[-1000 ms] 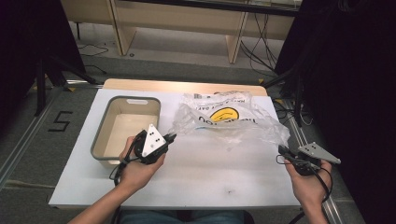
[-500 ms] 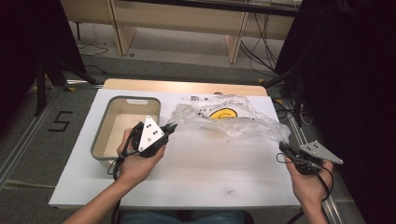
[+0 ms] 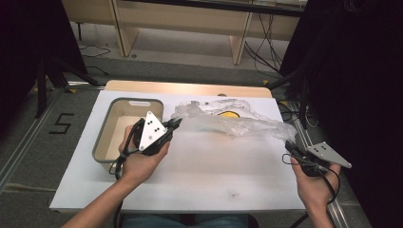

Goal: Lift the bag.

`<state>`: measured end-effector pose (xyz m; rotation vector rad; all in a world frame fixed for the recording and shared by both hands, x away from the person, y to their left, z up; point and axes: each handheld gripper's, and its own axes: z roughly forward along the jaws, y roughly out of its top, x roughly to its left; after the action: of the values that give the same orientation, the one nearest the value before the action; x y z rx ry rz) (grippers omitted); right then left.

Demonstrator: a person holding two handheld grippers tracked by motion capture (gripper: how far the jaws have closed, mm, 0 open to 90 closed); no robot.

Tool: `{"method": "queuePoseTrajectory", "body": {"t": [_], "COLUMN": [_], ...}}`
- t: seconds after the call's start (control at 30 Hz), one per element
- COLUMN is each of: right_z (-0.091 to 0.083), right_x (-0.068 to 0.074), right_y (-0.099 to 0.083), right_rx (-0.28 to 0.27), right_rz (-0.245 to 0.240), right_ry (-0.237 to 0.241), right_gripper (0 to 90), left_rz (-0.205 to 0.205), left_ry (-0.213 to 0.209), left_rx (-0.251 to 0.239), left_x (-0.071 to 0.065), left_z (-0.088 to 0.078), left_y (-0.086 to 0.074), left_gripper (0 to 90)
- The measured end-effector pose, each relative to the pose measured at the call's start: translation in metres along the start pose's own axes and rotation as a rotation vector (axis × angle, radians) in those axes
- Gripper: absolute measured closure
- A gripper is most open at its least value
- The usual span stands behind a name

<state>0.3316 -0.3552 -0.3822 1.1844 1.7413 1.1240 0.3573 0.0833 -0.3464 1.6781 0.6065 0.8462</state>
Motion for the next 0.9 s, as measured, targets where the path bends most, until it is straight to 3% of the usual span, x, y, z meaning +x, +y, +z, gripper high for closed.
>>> {"method": "queuePoseTrajectory", "body": {"t": [0.4,0.9], "right_z": [-0.001,-0.004], "right_x": [0.0,0.004], "right_y": [0.004,0.009], "right_rx": [-0.057,-0.091], "right_rz": [-0.001,-0.005], "right_ry": [-0.009,-0.015], "right_gripper": [89.9,89.9], "left_rz": [-0.009,-0.008], "left_ry": [0.012,0.018], "left_rx": [-0.043,-0.09], "left_x": [0.003,0.004], "left_z": [0.0,-0.001], "left_y": [0.009,0.022], "left_gripper": [89.0,89.0]}}
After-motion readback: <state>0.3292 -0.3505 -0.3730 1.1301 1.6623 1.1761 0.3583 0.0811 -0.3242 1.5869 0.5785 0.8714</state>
